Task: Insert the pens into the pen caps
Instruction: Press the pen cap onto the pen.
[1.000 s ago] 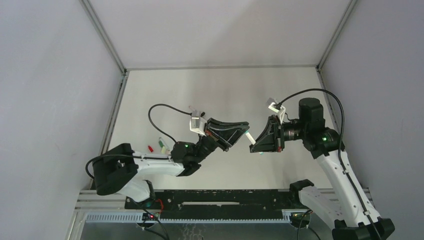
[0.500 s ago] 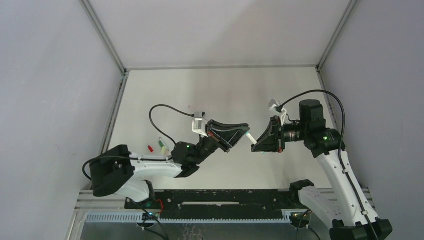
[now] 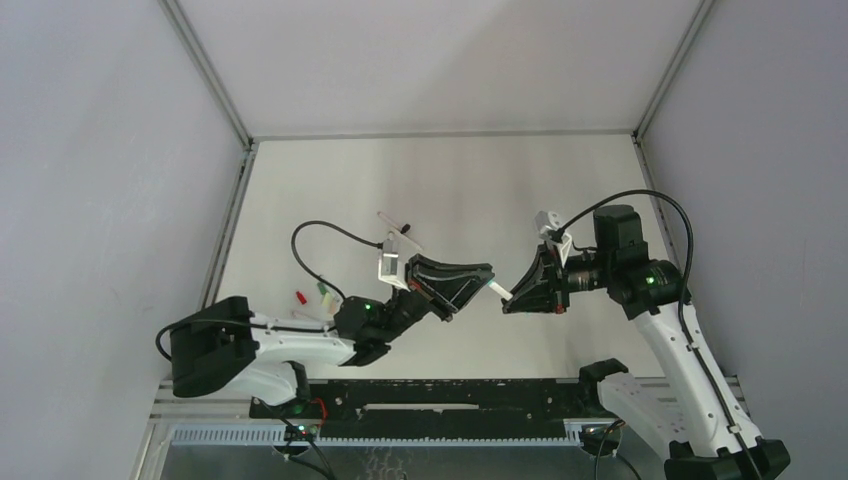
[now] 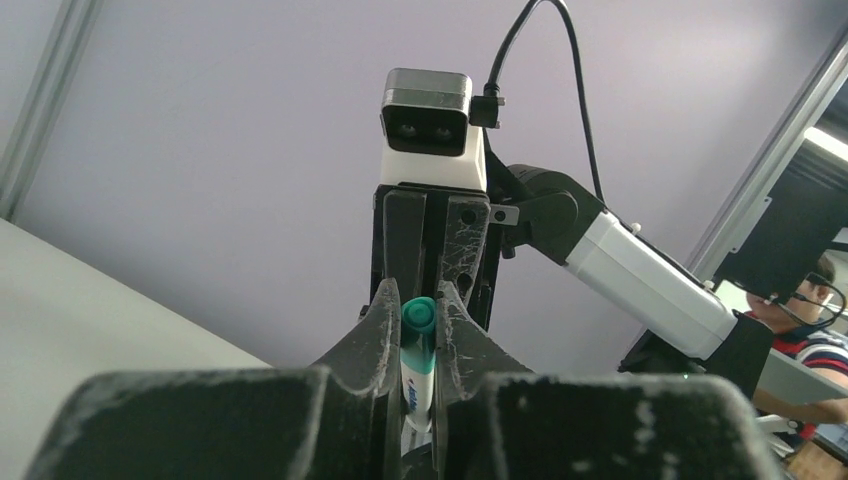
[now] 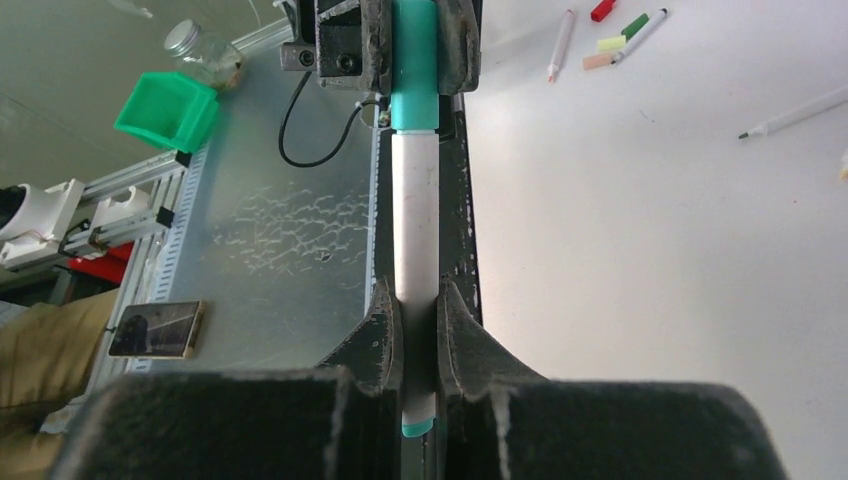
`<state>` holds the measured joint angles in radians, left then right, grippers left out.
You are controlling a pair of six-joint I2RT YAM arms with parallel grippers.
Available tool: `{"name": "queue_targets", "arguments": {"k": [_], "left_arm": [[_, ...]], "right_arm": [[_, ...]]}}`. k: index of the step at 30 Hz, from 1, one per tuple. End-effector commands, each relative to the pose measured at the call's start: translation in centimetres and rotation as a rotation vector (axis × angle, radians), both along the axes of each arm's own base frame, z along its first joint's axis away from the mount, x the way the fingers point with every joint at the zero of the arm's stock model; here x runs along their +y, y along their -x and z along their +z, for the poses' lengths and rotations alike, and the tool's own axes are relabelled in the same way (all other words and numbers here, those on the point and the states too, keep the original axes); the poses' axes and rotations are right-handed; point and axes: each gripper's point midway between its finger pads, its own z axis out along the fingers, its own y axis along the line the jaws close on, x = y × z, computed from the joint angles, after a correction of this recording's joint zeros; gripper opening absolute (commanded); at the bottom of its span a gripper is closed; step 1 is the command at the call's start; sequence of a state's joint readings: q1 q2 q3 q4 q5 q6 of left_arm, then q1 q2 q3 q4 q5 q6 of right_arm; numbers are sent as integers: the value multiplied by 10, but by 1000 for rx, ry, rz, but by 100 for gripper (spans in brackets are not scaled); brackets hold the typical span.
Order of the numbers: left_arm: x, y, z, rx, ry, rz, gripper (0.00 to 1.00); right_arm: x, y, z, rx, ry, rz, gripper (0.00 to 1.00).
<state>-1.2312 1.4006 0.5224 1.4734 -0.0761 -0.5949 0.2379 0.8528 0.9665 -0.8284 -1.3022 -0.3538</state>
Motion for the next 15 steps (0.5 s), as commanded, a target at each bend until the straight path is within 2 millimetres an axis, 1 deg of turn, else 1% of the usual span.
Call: {"name": "queue_targets", "arguments": {"k": [1, 3, 7, 8, 9, 10, 12, 14, 15], "left_arm": [[-32, 75, -130, 19, -473, -284, 0], [-34, 75, -126, 5, -474, -267, 0], [-42, 76, -128, -6, -489, -244, 0], [-45, 73, -131, 0, -503, -214, 0], [-48, 69, -137, 7, -542, -172, 0], [-53, 70, -145, 3, -599, -142, 0], [-57, 66, -158, 8, -675, -76, 0], [-57, 67, -170, 26, -699, -61, 0], [-57, 70, -176, 28, -706, -74, 0]], "right_arm": [[5, -30, 31, -309, -48, -15, 0], [6, -31, 29, -315, -43, -16, 0], [7, -30, 26, -355, -21, -17, 0], [7, -30, 25, -370, -9, -24, 0], [8, -32, 24, -381, 3, -35, 0], [7, -34, 24, -395, 11, -50, 0], [5, -43, 27, -420, 33, -108, 0], [2, -54, 32, -437, 58, -178, 0], [0, -57, 37, -435, 56, -195, 0]]}}
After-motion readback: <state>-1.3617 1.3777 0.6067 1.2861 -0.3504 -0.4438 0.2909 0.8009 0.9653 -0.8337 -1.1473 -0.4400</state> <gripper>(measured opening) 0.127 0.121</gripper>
